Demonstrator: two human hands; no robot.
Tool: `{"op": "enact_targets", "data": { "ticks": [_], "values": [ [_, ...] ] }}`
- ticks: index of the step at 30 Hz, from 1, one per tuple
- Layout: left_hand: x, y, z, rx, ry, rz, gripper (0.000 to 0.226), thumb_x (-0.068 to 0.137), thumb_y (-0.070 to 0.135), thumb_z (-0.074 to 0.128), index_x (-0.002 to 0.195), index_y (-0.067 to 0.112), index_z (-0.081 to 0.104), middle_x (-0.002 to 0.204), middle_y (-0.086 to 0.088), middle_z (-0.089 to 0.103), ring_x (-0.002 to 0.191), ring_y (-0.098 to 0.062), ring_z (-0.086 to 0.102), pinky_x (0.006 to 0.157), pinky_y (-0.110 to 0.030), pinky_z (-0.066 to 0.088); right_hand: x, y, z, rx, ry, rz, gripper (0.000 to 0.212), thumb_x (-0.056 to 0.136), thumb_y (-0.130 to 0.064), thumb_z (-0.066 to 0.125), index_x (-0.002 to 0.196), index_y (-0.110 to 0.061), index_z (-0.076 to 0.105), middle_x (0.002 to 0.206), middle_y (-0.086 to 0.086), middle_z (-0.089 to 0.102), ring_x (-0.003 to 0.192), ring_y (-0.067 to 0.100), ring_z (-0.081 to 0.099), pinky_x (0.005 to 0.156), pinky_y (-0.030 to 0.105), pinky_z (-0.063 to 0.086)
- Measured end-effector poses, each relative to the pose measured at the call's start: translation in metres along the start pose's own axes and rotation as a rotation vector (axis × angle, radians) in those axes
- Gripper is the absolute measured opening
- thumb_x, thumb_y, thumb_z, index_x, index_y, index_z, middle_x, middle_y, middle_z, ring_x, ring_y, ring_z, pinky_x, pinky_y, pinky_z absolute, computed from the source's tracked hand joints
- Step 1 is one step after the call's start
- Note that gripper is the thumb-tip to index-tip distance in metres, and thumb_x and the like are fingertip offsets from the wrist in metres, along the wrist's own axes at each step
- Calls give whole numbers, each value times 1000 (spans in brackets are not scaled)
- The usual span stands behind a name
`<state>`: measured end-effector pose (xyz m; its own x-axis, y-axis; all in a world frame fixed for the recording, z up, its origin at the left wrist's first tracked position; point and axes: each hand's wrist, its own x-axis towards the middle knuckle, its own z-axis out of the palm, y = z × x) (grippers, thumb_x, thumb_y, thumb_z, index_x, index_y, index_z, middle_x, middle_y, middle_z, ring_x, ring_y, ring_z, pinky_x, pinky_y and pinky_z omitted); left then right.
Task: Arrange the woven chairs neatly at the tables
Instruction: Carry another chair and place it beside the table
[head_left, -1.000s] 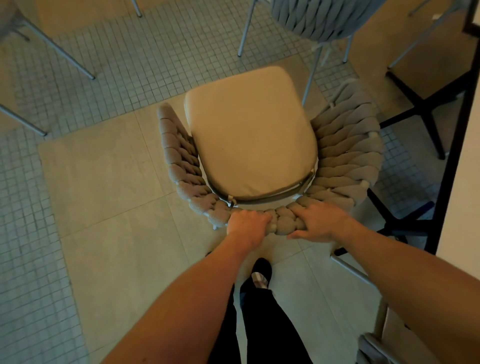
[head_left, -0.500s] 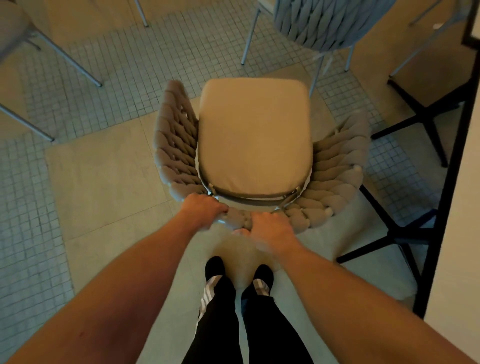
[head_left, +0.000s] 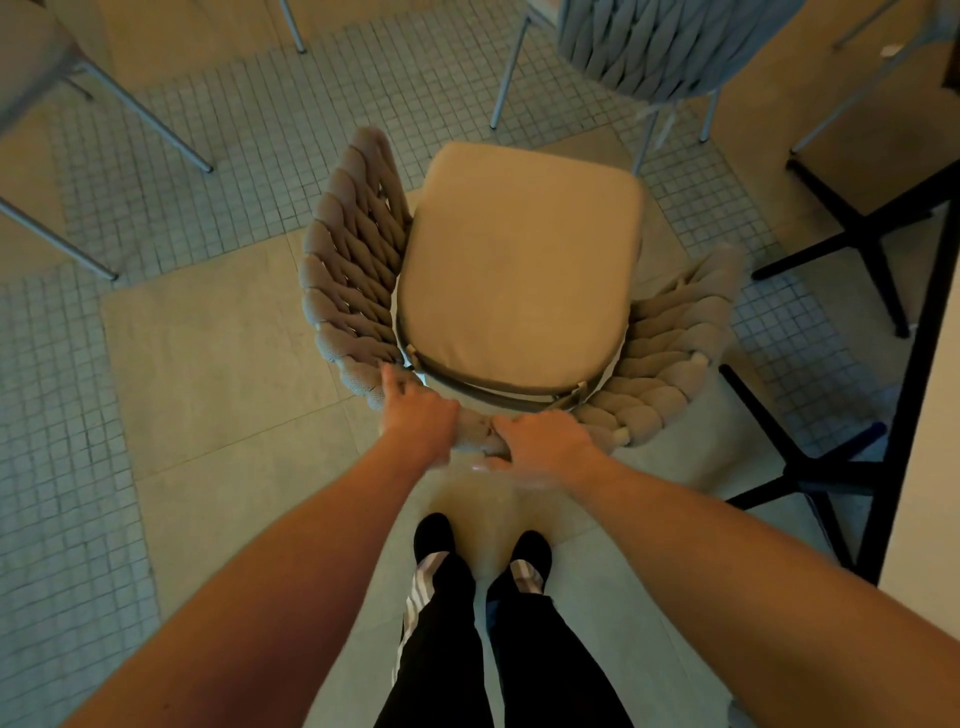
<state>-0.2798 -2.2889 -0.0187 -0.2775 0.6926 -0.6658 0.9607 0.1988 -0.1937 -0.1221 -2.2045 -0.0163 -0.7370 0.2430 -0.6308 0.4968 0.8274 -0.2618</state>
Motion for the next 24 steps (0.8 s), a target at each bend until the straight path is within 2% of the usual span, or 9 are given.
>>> {"op": "enact_targets", "data": {
  "ticks": [3,6,9,11,14,16,20,24],
  "values": [
    [-7,41,-6,-94,34,78,44,78,40,69,120,34,56,116,3,66,116,-28,58,107,-57,25,-18,41,-3,-144,-63,-50,67,94,-78,36,127,-22,51,114,5,67,103,27,64,85,41,47],
    [-11,81,-14,-191,65,106,36,84,37,69,117,30,57,112,1,67,108,-28,61,98,-48,37,-38,85,-11,-331,-107,-66,74,90,-84,32,132,-26,50,123,3,65,109,25,62,95,41,43],
    [-13,106,-19,-236,80,62,23,91,32,63,114,25,60,108,0,67,102,-27,60,97,-47,34,-54,119,-24,-435,-171,-18,78,90,-85,28,139,-27,46,133,3,61,121,26,56,104,44,38],
    [-10,109,-20,-237,103,58,21,95,24,58,115,27,60,105,1,68,101,-26,62,96,-47,34,-57,131,-24,-461,-165,-5,78,91,-84,27,137,-25,47,127,4,64,116,26,59,101,44,41],
    [-6,102,-22,-216,128,122,30,98,18,51,125,28,58,110,-1,67,105,-28,63,95,-46,37,-54,134,-19,-487,-115,-34,71,91,-84,25,117,-23,50,112,3,67,102,24,62,94,42,45],
    [-5,98,-25,-186,121,177,33,99,18,49,130,27,56,114,-3,67,107,-29,63,89,-45,41,-56,134,-14,-482,-80,-30,68,90,-85,25,109,-24,48,109,3,68,100,24,62,94,42,45],
    [-5,87,-26,-90,138,284,37,99,18,49,134,28,54,114,-3,67,105,-28,64,74,-38,40,-61,125,-5,-450,-30,21,74,91,-84,26,120,-22,52,115,3,68,107,25,62,96,42,43],
    [-4,65,-15,14,133,341,44,99,19,49,141,34,47,111,-3,68,102,-28,65,73,-39,47,-61,100,5,-355,-17,71,75,93,-82,27,126,-19,52,121,7,67,112,28,61,97,44,42]
  ]
}}
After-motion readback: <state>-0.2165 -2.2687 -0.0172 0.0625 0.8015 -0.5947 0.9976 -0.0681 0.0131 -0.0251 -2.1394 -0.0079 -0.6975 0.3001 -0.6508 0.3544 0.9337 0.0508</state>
